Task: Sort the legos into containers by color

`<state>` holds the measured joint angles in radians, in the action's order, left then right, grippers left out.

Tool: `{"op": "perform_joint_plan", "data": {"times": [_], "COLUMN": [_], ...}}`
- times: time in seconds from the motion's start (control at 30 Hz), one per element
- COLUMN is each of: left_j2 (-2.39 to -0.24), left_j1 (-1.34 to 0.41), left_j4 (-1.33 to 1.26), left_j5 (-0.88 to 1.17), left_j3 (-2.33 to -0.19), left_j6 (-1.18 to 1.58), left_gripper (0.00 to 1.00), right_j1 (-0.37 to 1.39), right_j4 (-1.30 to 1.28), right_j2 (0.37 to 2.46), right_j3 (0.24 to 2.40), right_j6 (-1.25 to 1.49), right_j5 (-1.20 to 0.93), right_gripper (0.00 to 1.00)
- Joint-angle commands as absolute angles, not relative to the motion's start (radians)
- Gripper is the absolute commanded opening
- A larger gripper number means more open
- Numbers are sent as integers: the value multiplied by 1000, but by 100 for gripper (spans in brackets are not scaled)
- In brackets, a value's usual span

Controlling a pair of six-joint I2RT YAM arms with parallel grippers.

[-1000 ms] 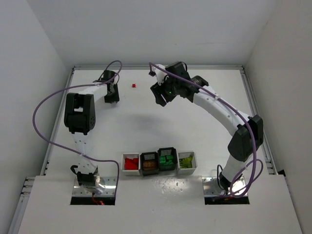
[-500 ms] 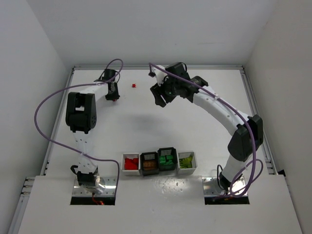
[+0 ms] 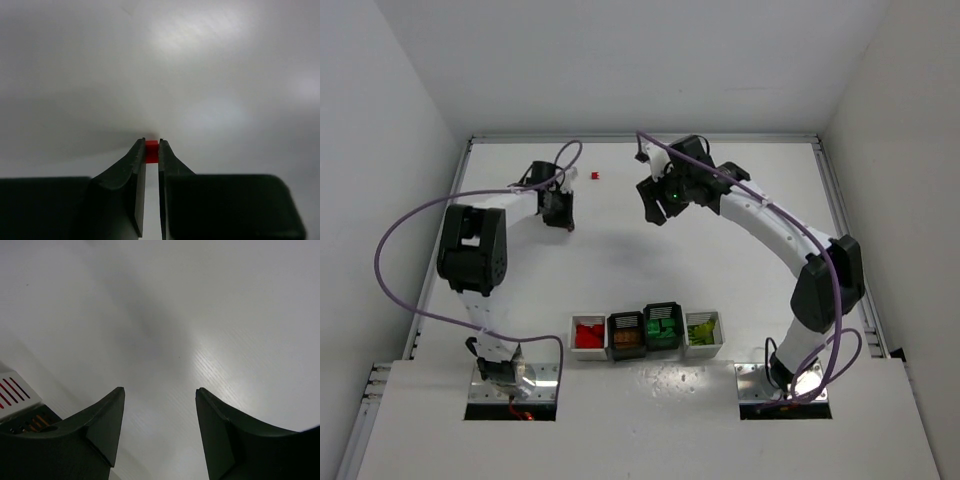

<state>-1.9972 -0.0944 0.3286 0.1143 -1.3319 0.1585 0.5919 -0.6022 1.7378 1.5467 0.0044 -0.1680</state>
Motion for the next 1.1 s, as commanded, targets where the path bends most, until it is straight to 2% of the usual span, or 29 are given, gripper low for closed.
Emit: {"op": "perform_joint_plan", "data": {"times": [0.0, 0.07, 0.23, 0.37, 0.6, 0.97, 1.03, 1.07], "left_j2": [-1746, -1642, -1390, -1263, -1223, -1203, -1212, -1212], "left_j1": [-155, -198, -299, -380, -566, -710, -721, -721], "left_j4": [380, 419, 702, 819, 1124, 1197, 1197, 1197], "left_j5": [450, 558, 799, 854, 831, 678, 664, 664], "left_j3": [-1217, -1151, -1077, -1013, -1014, -976, -966, -966], "left_j6": [-36, -109, -455, -616, -920, -999, -1008, -1008], "left_gripper": [0, 0, 3, 3, 6, 7, 8, 14], "right_j1": [543, 508, 430, 374, 342, 324, 324, 315], "right_j4": [-554, -554, -545, -545, -545, -545, -545, -554], "right_j2": [1667, 1637, 1612, 1591, 1582, 1563, 1563, 1563], "right_j3": [1502, 1482, 1433, 1424, 1391, 1373, 1373, 1373], "right_j6": [119, 158, 238, 247, 247, 238, 238, 238], "right_j5": [-181, -192, -201, -238, -282, -301, -310, -310], "right_gripper": [59, 59, 60, 60, 60, 63, 64, 64]}}
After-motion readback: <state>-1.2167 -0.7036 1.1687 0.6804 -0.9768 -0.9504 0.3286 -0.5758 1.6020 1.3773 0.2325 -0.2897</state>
